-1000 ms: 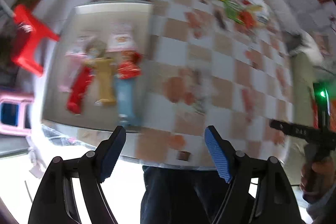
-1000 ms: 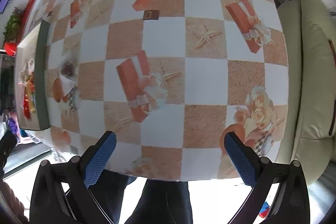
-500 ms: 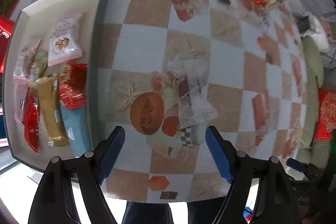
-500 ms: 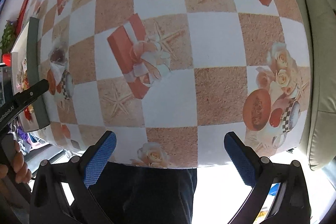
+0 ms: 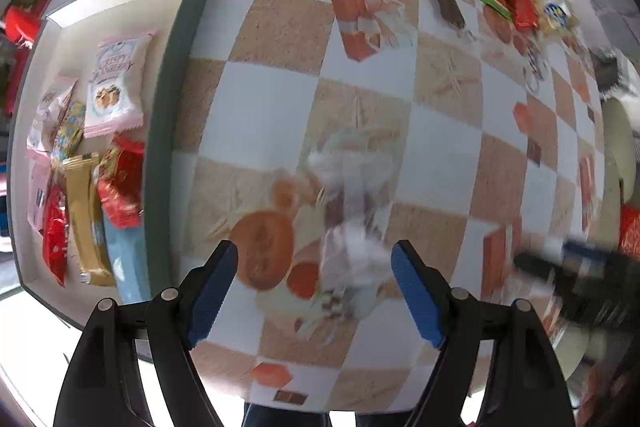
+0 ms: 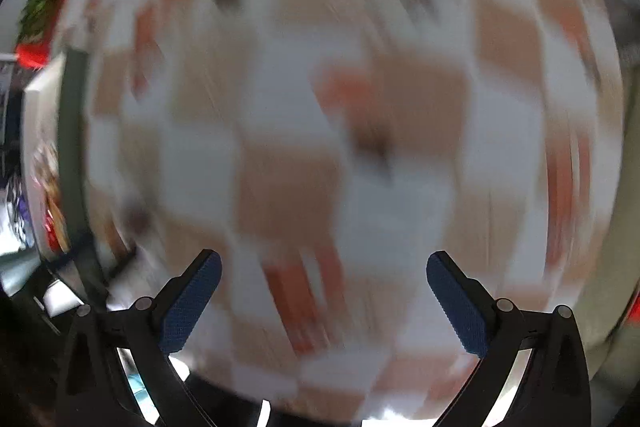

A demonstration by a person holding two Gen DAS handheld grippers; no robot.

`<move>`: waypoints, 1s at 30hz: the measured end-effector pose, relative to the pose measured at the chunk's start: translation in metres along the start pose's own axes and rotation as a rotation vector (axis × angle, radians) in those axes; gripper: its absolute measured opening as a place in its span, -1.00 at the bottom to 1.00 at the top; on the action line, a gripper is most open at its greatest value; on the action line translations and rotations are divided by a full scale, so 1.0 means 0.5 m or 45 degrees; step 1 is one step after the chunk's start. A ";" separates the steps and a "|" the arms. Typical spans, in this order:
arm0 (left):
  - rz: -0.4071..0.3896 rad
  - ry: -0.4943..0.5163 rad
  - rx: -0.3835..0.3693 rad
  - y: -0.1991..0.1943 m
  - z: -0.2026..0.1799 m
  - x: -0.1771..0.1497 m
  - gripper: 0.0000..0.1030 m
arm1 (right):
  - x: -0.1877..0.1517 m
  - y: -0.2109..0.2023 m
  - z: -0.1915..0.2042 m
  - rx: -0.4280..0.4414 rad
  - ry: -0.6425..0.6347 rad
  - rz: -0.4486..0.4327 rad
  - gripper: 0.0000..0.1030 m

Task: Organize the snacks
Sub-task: 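Close left tool on the clear packet while right tool grasps the jerky stick, then carry the clear packet and jerky stick over the white tray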

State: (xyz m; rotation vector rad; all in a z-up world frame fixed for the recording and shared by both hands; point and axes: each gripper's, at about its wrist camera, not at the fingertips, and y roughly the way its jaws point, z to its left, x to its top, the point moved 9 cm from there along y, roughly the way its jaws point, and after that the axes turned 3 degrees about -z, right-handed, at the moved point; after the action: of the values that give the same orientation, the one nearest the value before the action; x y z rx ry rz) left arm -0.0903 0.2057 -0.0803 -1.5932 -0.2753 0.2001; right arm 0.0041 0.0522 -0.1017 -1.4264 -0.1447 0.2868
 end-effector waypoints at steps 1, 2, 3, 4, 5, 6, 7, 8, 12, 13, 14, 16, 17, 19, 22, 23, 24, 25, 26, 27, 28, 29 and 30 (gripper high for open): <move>0.008 -0.015 0.005 0.006 -0.002 0.004 0.59 | 0.048 -0.005 0.019 0.003 -0.037 -0.021 1.00; 0.022 -0.040 0.017 0.017 -0.002 0.009 0.59 | 0.083 -0.006 0.033 0.005 -0.059 -0.032 1.00; 0.032 -0.054 0.023 0.024 -0.001 0.010 0.59 | 0.118 -0.006 0.048 0.006 -0.077 -0.045 1.00; 0.042 -0.070 0.028 0.032 -0.002 0.012 0.59 | 0.150 -0.005 0.060 0.004 -0.091 -0.061 1.00; 0.052 -0.084 0.039 0.042 -0.001 0.013 0.59 | 0.187 -0.001 0.074 -0.003 -0.101 -0.081 1.00; 0.057 -0.091 0.048 0.047 0.002 0.012 0.59 | 0.206 0.003 0.082 -0.006 -0.104 -0.088 1.00; 0.071 -0.102 0.063 0.055 0.005 0.010 0.59 | 0.230 0.011 0.093 -0.009 -0.108 -0.094 1.00; 0.079 -0.113 0.067 0.059 0.006 0.010 0.60 | 0.246 0.019 0.101 -0.013 -0.115 -0.095 1.00; 0.069 -0.133 0.069 0.065 0.005 0.025 0.66 | 0.281 0.061 0.117 -0.135 -0.186 -0.097 1.00; 0.065 -0.126 0.069 0.066 0.003 0.029 0.71 | 0.283 0.066 0.115 -0.182 -0.213 -0.112 1.00; 0.064 -0.114 0.071 0.069 -0.001 0.032 0.75 | 0.286 0.065 0.120 -0.177 -0.212 -0.143 1.00; 0.070 -0.098 0.074 0.077 -0.008 0.043 0.90 | 0.286 0.066 0.117 -0.173 -0.191 -0.162 1.00; 0.072 -0.093 0.075 0.082 -0.014 0.044 0.93 | 0.286 0.069 0.116 -0.175 -0.201 -0.144 1.00; 0.068 -0.086 0.077 0.087 -0.018 0.048 0.96 | 0.291 0.061 0.102 -0.177 -0.244 -0.096 1.00; 0.071 -0.060 0.068 0.086 -0.033 0.048 0.80 | 0.287 0.053 0.121 -0.187 -0.320 -0.109 0.76; 0.061 -0.044 0.067 0.081 -0.040 0.050 0.72 | 0.280 0.046 0.128 -0.186 -0.350 -0.128 0.47; 0.051 -0.033 0.066 0.075 -0.051 0.051 0.49 | 0.264 0.037 0.131 -0.185 -0.370 -0.141 0.26; 0.036 -0.007 0.066 0.066 -0.058 0.053 0.17 | 0.260 0.028 0.135 -0.183 -0.395 -0.155 -0.14; 0.031 0.008 0.063 0.062 -0.063 0.055 -0.04 | 0.250 0.025 0.133 -0.139 -0.394 -0.124 -0.16; 0.030 0.020 0.059 0.057 -0.066 0.057 -0.41 | 0.241 0.021 0.129 -0.120 -0.390 -0.116 -0.17; 0.046 0.019 0.041 0.055 -0.070 0.058 -0.41 | 0.233 0.020 0.126 -0.104 -0.382 -0.104 -0.18; 0.067 -0.010 0.003 0.054 -0.072 0.055 -0.41 | 0.219 0.018 0.122 -0.060 -0.353 -0.087 -0.18; 0.062 -0.024 -0.002 0.047 -0.073 0.053 -0.41 | 0.204 0.014 0.118 0.006 -0.314 -0.075 -0.18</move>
State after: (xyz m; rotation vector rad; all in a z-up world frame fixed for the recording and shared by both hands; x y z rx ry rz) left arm -0.0531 0.1779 -0.1011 -1.6013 -0.2517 0.2523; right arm 0.0849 0.1380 -0.1074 -1.3764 -0.3863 0.4138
